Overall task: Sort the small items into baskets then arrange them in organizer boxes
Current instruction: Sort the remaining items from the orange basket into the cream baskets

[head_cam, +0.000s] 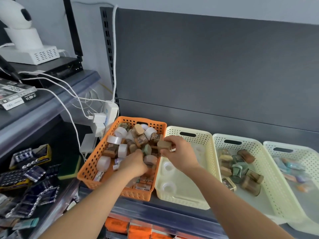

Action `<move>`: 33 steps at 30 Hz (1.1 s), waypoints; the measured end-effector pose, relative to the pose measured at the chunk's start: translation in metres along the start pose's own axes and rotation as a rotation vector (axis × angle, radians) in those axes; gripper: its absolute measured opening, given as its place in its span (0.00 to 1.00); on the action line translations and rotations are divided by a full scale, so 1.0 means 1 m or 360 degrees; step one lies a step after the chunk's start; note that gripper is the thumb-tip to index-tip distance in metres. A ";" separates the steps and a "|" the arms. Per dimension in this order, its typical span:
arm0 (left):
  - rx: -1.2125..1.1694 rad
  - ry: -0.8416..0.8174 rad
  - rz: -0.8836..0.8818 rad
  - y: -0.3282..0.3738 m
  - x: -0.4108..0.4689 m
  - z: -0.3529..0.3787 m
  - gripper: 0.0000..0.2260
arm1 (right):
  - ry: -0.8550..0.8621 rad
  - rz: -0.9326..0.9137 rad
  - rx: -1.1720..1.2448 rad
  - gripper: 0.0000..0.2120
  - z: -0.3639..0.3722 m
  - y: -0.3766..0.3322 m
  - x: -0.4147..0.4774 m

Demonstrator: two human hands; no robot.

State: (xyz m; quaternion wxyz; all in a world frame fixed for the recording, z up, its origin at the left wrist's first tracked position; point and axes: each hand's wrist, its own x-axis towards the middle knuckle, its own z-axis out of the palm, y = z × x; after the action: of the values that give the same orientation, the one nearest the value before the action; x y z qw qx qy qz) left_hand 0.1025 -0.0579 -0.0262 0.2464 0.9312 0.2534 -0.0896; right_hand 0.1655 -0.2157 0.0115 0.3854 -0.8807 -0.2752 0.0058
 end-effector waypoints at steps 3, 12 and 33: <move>-0.0141 -0.0132 -0.0101 0.004 0.001 0.001 0.19 | 0.0024 0.0032 0.0005 0.16 -0.010 0.012 -0.005; -0.0714 0.0434 0.0432 0.081 -0.022 -0.039 0.16 | 0.0353 0.0268 0.0073 0.18 -0.063 0.052 -0.022; 0.0772 0.0016 0.1270 0.215 -0.032 0.109 0.19 | -0.0651 0.0501 -0.0730 0.11 -0.169 0.159 -0.085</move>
State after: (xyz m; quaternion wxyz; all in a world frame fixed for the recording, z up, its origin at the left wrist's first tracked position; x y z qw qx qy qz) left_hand 0.1812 -0.2883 -0.0219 0.0357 0.9870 -0.1516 -0.0400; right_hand 0.2076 -0.4595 0.0046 0.1085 -0.9567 -0.2015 0.1796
